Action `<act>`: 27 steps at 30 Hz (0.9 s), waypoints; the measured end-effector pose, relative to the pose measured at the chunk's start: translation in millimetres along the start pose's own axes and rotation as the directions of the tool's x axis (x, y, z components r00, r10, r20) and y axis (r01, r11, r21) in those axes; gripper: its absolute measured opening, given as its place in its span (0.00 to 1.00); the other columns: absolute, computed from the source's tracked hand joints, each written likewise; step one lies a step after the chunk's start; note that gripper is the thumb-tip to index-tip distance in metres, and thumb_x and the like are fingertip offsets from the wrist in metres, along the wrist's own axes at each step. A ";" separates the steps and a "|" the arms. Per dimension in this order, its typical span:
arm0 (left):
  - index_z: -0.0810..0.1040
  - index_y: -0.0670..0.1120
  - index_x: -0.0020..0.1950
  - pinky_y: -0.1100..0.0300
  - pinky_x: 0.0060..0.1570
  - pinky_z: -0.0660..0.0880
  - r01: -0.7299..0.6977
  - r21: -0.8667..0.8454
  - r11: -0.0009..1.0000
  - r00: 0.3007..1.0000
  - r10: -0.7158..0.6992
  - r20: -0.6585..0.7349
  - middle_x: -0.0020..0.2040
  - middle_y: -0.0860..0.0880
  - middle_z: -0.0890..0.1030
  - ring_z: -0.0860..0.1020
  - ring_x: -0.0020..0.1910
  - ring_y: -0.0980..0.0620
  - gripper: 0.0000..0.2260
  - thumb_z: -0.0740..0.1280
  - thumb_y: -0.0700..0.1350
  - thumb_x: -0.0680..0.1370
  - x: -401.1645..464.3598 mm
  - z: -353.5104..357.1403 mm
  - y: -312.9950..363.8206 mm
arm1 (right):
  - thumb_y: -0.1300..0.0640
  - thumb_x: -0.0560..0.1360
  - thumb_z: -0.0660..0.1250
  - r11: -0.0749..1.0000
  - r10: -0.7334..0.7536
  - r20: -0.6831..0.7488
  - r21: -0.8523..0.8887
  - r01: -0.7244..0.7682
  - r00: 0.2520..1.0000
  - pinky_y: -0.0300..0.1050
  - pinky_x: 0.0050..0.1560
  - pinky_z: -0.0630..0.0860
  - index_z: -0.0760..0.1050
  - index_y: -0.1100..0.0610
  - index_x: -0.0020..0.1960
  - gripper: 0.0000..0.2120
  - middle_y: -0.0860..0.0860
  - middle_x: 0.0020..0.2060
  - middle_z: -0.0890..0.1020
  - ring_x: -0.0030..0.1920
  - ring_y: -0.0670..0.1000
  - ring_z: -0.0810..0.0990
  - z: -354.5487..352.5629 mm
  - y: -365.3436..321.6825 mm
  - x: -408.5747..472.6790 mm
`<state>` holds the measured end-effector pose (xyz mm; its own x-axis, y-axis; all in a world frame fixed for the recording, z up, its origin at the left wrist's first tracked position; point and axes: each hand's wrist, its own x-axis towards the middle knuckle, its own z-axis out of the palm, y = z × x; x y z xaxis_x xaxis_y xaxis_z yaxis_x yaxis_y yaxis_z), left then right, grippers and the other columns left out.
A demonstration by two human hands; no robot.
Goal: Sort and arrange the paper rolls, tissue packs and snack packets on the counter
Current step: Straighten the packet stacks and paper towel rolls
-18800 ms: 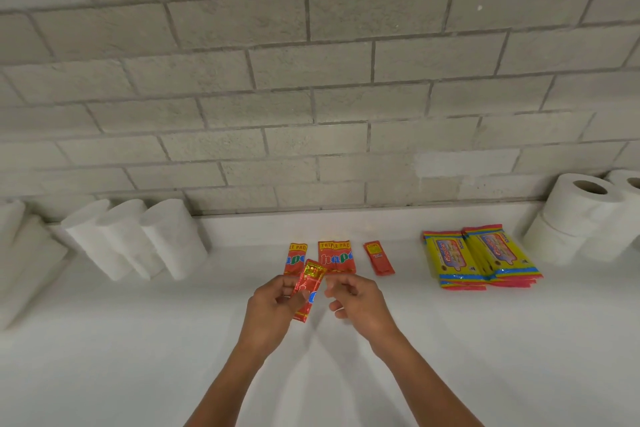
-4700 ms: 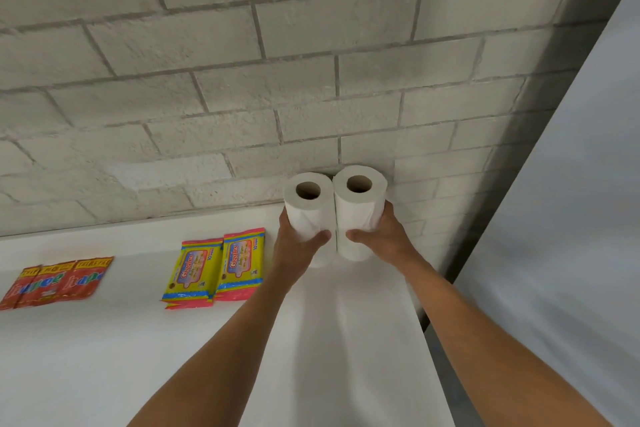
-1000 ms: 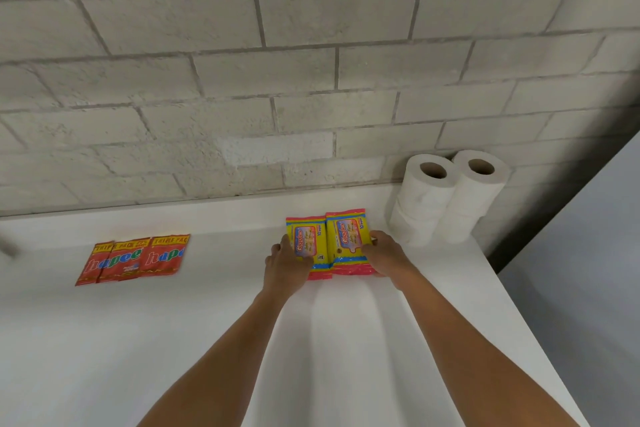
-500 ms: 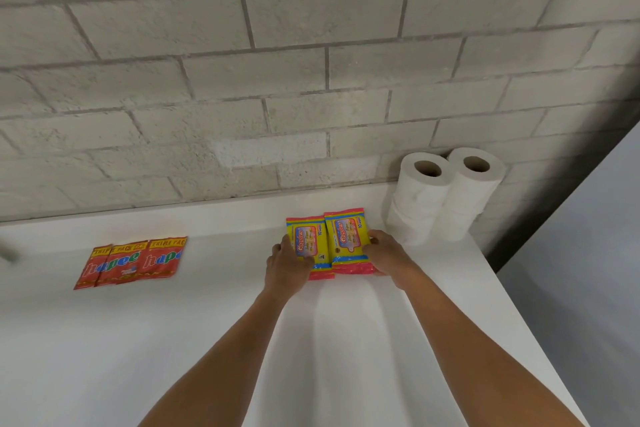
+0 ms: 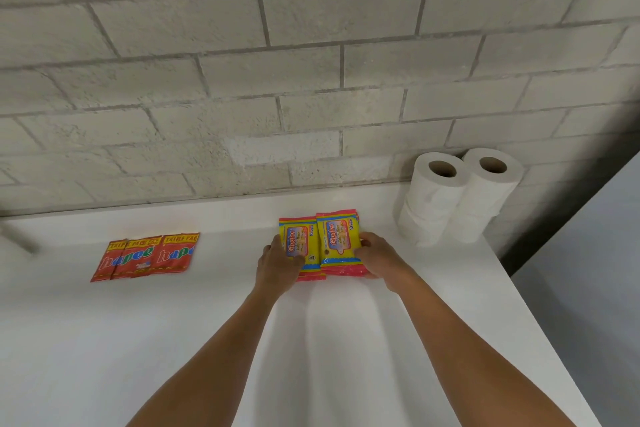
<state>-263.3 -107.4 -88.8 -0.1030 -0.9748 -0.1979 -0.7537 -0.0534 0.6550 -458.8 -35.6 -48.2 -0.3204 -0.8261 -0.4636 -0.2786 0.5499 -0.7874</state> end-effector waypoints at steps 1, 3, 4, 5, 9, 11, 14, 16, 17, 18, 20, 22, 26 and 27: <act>0.72 0.49 0.64 0.55 0.47 0.69 0.004 0.000 1.000 1.000 -0.004 0.001 0.55 0.45 0.76 0.73 0.49 0.49 0.17 0.69 0.48 0.76 -0.3 -1.7 -0.7 | 0.63 0.78 0.57 1.000 0.000 0.002 0.009 0.000 1.000 0.58 0.58 0.80 0.71 0.46 0.57 0.14 0.52 0.52 0.80 0.55 0.55 0.81 1.4 -0.5 0.3; 0.72 0.49 0.64 0.54 0.49 0.71 0.007 0.000 1.000 1.000 -0.007 0.000 0.55 0.46 0.76 0.74 0.51 0.48 0.18 0.69 0.49 0.76 -0.6 -2.3 -1.2 | 0.63 0.78 0.58 0.999 0.005 -0.001 0.035 -0.005 1.000 0.57 0.57 0.81 0.72 0.47 0.58 0.14 0.52 0.52 0.81 0.54 0.54 0.81 1.9 -0.6 1.5; 0.71 0.50 0.65 0.52 0.51 0.73 0.008 0.003 1.000 1.000 -0.008 -0.004 0.55 0.46 0.76 0.75 0.53 0.46 0.19 0.69 0.50 0.76 -1.1 -1.9 -1.0 | 0.63 0.78 0.58 0.999 0.013 -0.003 0.050 -0.012 1.000 0.56 0.56 0.81 0.72 0.48 0.59 0.15 0.52 0.52 0.81 0.54 0.54 0.81 1.6 -0.3 2.0; 0.71 0.49 0.65 0.51 0.53 0.74 0.014 0.009 1.000 1.000 -0.014 -0.007 0.55 0.46 0.76 0.76 0.55 0.45 0.19 0.69 0.50 0.76 -2.1 -1.6 -0.2 | 0.63 0.78 0.58 0.998 0.021 -0.006 0.065 -0.020 1.000 0.55 0.55 0.82 0.72 0.48 0.60 0.15 0.52 0.52 0.81 0.53 0.53 0.82 1.0 0.4 2.8; 0.70 0.48 0.65 0.52 0.51 0.72 0.018 0.011 1.000 1.000 -0.018 -0.004 0.56 0.45 0.76 0.76 0.56 0.44 0.19 0.68 0.50 0.76 -5.0 1.2 5.0 | 0.62 0.78 0.57 0.995 0.042 -0.011 0.086 -0.041 0.999 0.52 0.52 0.82 0.73 0.51 0.64 0.17 0.52 0.53 0.81 0.51 0.52 0.82 -3.3 1.5 5.2; 0.70 0.49 0.65 0.52 0.52 0.72 0.019 0.012 1.000 1.000 -0.019 -0.001 0.56 0.46 0.76 0.76 0.56 0.44 0.19 0.68 0.50 0.76 -6.3 2.4 6.7 | 0.62 0.78 0.58 0.994 0.058 -0.011 0.098 -0.057 0.998 0.49 0.48 0.83 0.72 0.51 0.67 0.19 0.53 0.54 0.81 0.49 0.51 0.82 -5.1 1.4 6.0; 0.70 0.49 0.66 0.51 0.52 0.73 0.026 0.009 1.000 1.000 -0.026 0.005 0.56 0.46 0.76 0.76 0.56 0.44 0.20 0.68 0.50 0.76 -6.9 2.6 6.7 | 0.61 0.79 0.58 0.992 0.068 -0.009 0.103 -0.066 0.998 0.48 0.47 0.83 0.73 0.51 0.67 0.18 0.53 0.55 0.81 0.48 0.50 0.82 -5.4 2.3 7.0; 0.70 0.49 0.66 0.51 0.52 0.73 0.026 0.008 1.000 1.000 -0.026 0.009 0.56 0.46 0.76 0.76 0.56 0.44 0.20 0.68 0.51 0.76 -7.5 1.4 7.2 | 0.61 0.78 0.58 0.994 0.061 -0.014 0.094 -0.060 0.998 0.51 0.51 0.83 0.73 0.51 0.67 0.19 0.53 0.54 0.82 0.50 0.51 0.83 -4.6 3.4 9.0; 0.69 0.49 0.66 0.50 0.53 0.73 0.025 0.009 1.000 1.000 -0.025 0.011 0.56 0.46 0.76 0.76 0.56 0.44 0.20 0.68 0.51 0.76 -8.1 0.5 7.7 | 0.61 0.78 0.58 0.995 0.057 -0.019 0.088 -0.055 0.998 0.53 0.53 0.82 0.73 0.51 0.67 0.19 0.53 0.54 0.82 0.51 0.52 0.83 -4.4 3.8 9.5; 0.69 0.49 0.66 0.50 0.52 0.73 0.024 0.008 1.000 1.000 -0.024 0.013 0.56 0.46 0.76 0.76 0.56 0.44 0.20 0.68 0.51 0.76 -8.3 -0.1 7.5 | 0.61 0.78 0.58 0.995 0.055 -0.023 0.084 -0.053 0.998 0.54 0.54 0.82 0.73 0.51 0.67 0.19 0.52 0.55 0.82 0.52 0.52 0.82 -4.4 4.1 10.1; 0.69 0.49 0.66 0.51 0.52 0.73 0.019 0.000 1.000 1.000 -0.019 0.020 0.56 0.46 0.76 0.75 0.56 0.44 0.19 0.68 0.51 0.76 -10.1 -1.6 6.9 | 0.61 0.78 0.59 0.996 0.057 -0.028 0.077 -0.055 0.998 0.54 0.55 0.82 0.72 0.53 0.69 0.20 0.53 0.55 0.81 0.53 0.53 0.82 -5.6 4.0 8.7; 0.69 0.50 0.65 0.50 0.52 0.73 0.009 -0.011 1.000 1.000 -0.009 0.025 0.56 0.46 0.76 0.75 0.56 0.44 0.19 0.68 0.52 0.76 -13.5 -4.8 6.7 | 0.60 0.78 0.60 0.995 0.062 -0.041 0.077 -0.058 0.997 0.52 0.53 0.82 0.68 0.54 0.72 0.22 0.53 0.58 0.79 0.54 0.53 0.81 -6.9 4.6 5.6; 0.70 0.50 0.64 0.52 0.52 0.73 0.003 -0.029 1.000 0.998 -0.001 0.055 0.56 0.47 0.77 0.76 0.56 0.44 0.18 0.67 0.53 0.77 -21.9 -11.2 1.5 | 0.55 0.79 0.63 0.998 0.045 -0.066 0.041 -0.042 0.997 0.50 0.54 0.81 0.65 0.55 0.75 0.25 0.54 0.60 0.79 0.56 0.54 0.80 -5.8 8.8 -3.7; 0.70 0.50 0.65 0.52 0.53 0.73 0.002 -0.037 0.999 0.998 0.001 0.068 0.57 0.47 0.77 0.76 0.57 0.45 0.18 0.67 0.53 0.77 -26.4 -13.2 -0.1 | 0.54 0.79 0.63 0.999 0.038 -0.068 0.024 -0.036 0.997 0.51 0.57 0.80 0.64 0.56 0.75 0.26 0.54 0.60 0.79 0.57 0.54 0.80 -5.1 10.0 -7.6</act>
<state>-251.9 -84.4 -74.0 -0.1477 -0.9578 -0.2465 -0.7296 -0.0628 0.6810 -463.8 -23.1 -50.4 -0.3919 -0.7942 -0.4644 -0.2449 0.5766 -0.7795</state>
